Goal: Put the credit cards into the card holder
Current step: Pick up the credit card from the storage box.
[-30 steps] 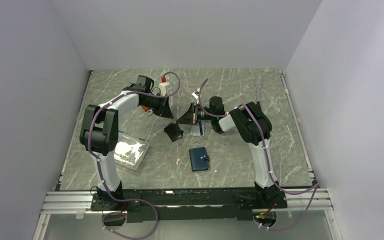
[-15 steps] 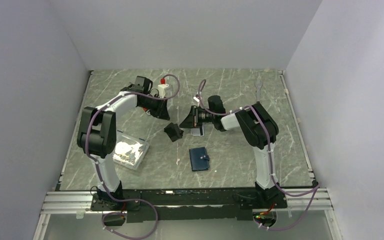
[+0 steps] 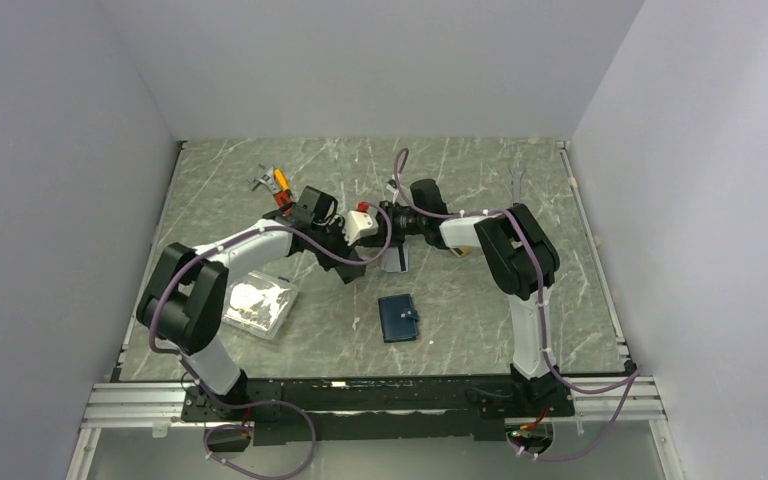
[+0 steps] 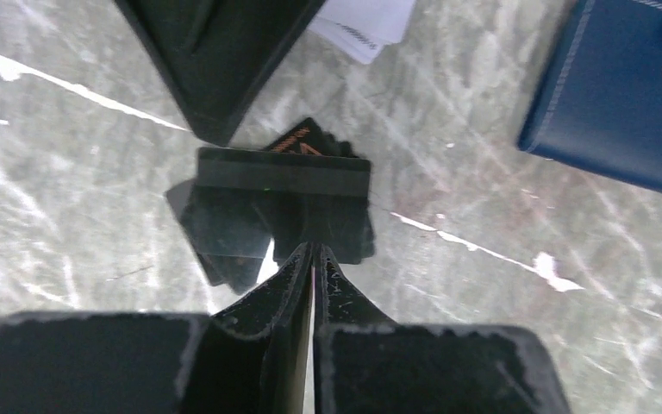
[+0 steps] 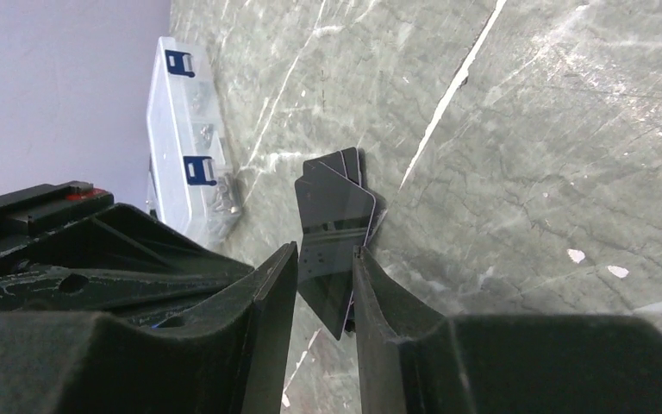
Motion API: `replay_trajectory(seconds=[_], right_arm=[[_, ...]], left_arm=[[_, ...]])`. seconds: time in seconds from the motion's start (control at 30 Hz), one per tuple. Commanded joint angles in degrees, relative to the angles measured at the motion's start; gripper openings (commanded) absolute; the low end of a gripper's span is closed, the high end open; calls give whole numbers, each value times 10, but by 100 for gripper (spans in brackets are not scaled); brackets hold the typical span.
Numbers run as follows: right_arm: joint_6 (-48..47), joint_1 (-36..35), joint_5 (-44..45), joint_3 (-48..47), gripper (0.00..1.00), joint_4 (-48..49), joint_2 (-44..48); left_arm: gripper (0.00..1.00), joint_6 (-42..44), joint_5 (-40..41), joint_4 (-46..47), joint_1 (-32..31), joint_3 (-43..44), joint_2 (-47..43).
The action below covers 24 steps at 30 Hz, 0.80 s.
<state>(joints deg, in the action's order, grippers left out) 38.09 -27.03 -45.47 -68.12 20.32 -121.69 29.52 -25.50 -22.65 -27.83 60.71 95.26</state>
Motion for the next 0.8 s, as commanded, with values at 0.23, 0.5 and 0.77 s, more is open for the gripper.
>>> replay_trajectory(seconds=[0.23,0.5,0.77], right_arm=[[13,8,2,-30,28,-4,-10],[1,9,0,-56,35,-29,-19],[-1,7,-10,-57,41,-32,-22]], left_arm=[[8,91,115,59,-52,-42,-9],[8,129,148,70,-79,-77,-20],[6,141,176,83,-101,-82,-7]])
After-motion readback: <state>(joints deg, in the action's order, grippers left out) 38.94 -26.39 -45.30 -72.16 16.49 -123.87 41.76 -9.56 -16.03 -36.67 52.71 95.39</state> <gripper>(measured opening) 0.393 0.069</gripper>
